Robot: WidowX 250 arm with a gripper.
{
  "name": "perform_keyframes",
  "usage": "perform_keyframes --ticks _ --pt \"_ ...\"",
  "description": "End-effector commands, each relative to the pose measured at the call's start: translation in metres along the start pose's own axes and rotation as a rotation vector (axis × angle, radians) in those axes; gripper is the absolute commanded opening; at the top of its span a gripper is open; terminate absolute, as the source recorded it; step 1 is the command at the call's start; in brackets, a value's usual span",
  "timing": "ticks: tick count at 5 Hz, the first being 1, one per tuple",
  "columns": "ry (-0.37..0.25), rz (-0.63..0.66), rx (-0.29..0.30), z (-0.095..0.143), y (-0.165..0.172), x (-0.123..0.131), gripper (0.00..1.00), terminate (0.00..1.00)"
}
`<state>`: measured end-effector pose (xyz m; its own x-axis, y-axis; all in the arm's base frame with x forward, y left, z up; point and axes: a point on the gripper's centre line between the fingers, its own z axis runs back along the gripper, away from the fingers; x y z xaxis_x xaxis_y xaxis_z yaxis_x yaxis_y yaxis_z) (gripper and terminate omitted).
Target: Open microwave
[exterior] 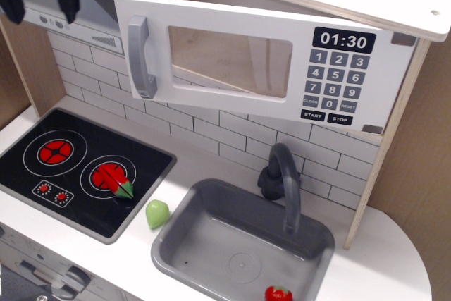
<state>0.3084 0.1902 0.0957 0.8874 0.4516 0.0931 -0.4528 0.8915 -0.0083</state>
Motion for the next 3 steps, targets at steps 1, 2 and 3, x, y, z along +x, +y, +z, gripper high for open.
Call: perform_keyframes --ticks 1,2,3 --pt "-0.053 -0.173 0.014 0.005 -0.048 -0.007 1.00 0.00" --pt "-0.078 -0.290 0.013 0.000 -0.061 -0.019 1.00 0.00" --pt "-0.067 -0.407 0.022 -0.003 -0.062 -0.050 1.00 0.00"
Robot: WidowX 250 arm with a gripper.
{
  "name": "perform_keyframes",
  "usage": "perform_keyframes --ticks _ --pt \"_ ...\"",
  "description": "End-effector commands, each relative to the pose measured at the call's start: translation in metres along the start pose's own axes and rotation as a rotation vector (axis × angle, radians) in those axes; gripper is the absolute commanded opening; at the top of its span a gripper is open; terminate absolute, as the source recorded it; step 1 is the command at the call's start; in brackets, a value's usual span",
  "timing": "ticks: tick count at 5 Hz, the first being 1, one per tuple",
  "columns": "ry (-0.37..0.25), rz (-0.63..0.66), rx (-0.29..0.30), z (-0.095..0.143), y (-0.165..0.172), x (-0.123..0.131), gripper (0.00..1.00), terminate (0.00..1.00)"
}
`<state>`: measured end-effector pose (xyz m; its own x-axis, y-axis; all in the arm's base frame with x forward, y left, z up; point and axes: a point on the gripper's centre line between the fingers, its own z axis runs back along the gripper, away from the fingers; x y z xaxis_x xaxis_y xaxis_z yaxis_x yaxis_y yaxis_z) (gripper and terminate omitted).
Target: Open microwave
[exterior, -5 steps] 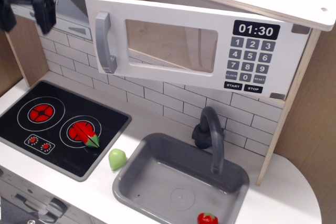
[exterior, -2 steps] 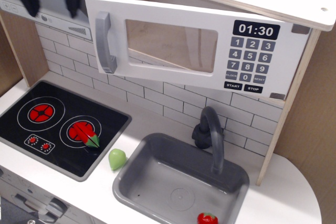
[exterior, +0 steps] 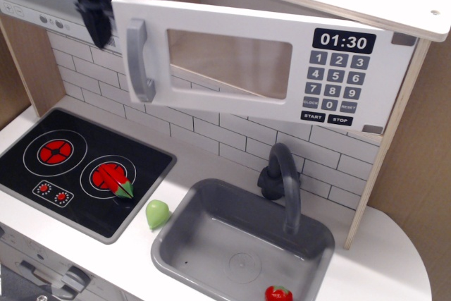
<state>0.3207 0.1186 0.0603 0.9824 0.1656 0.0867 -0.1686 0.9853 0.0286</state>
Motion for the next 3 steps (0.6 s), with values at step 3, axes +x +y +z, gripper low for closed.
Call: perform_keyframes --ticks 3 --pt "0.029 -0.356 -0.016 0.032 -0.049 -0.118 1.00 0.00"
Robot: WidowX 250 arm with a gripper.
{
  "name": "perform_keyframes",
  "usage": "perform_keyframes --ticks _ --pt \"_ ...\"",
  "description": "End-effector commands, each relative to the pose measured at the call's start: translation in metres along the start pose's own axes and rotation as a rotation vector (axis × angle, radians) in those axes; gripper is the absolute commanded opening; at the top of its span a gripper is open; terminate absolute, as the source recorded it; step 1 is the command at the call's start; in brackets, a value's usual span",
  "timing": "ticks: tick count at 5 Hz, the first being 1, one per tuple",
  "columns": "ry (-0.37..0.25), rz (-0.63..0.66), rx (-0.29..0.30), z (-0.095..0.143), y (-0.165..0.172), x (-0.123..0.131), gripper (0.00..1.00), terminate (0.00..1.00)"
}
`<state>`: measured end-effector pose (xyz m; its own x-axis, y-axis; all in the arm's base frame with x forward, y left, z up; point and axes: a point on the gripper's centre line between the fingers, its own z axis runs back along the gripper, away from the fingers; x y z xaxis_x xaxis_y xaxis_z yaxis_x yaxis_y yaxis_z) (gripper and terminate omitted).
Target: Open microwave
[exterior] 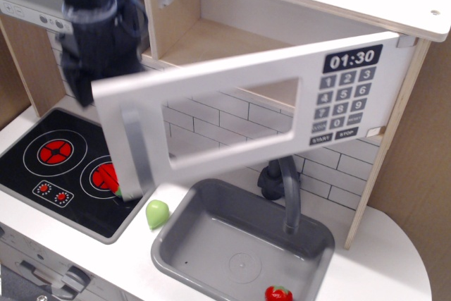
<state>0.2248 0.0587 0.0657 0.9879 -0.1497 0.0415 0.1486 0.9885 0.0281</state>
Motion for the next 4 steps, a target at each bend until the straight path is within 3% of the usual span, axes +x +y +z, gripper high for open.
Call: perform_keyframes --ticks 1,3,4 --pt "0.015 -0.072 0.002 0.012 -0.035 -0.014 1.00 0.00" --pt "0.006 -0.085 -0.093 0.009 -0.063 -0.003 1.00 0.00" --pt "0.014 -0.042 -0.064 0.020 -0.060 0.004 1.00 0.00"
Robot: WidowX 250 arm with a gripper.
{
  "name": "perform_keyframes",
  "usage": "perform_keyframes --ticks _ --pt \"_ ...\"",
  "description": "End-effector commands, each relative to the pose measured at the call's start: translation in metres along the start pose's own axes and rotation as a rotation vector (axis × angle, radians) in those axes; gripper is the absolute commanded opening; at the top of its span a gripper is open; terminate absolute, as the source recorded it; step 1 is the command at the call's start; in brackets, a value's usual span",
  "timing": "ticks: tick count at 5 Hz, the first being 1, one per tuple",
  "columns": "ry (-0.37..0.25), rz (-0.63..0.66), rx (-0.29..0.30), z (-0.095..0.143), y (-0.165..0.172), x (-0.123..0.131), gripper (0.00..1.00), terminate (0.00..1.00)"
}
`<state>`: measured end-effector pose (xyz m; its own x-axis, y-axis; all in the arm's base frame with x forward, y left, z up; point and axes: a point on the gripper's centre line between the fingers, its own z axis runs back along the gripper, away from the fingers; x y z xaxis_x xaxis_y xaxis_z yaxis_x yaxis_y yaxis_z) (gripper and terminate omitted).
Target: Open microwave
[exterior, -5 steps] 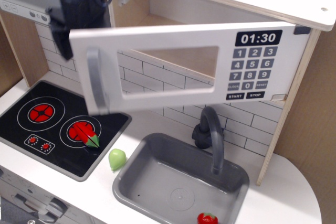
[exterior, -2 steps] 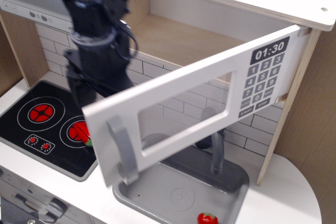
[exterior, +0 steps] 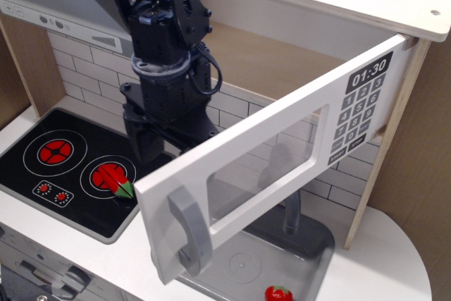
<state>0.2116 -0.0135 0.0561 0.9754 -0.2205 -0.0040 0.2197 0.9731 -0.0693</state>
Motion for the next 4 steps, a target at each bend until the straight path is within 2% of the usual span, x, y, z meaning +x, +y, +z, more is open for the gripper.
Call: perform_keyframes --ticks 1,3,4 --pt "-0.099 0.142 -0.005 0.054 0.019 0.017 1.00 0.00" --pt "-0.115 0.201 0.002 0.097 0.002 0.049 1.00 0.00" --pt "-0.115 0.201 0.002 0.097 0.002 0.049 1.00 0.00"
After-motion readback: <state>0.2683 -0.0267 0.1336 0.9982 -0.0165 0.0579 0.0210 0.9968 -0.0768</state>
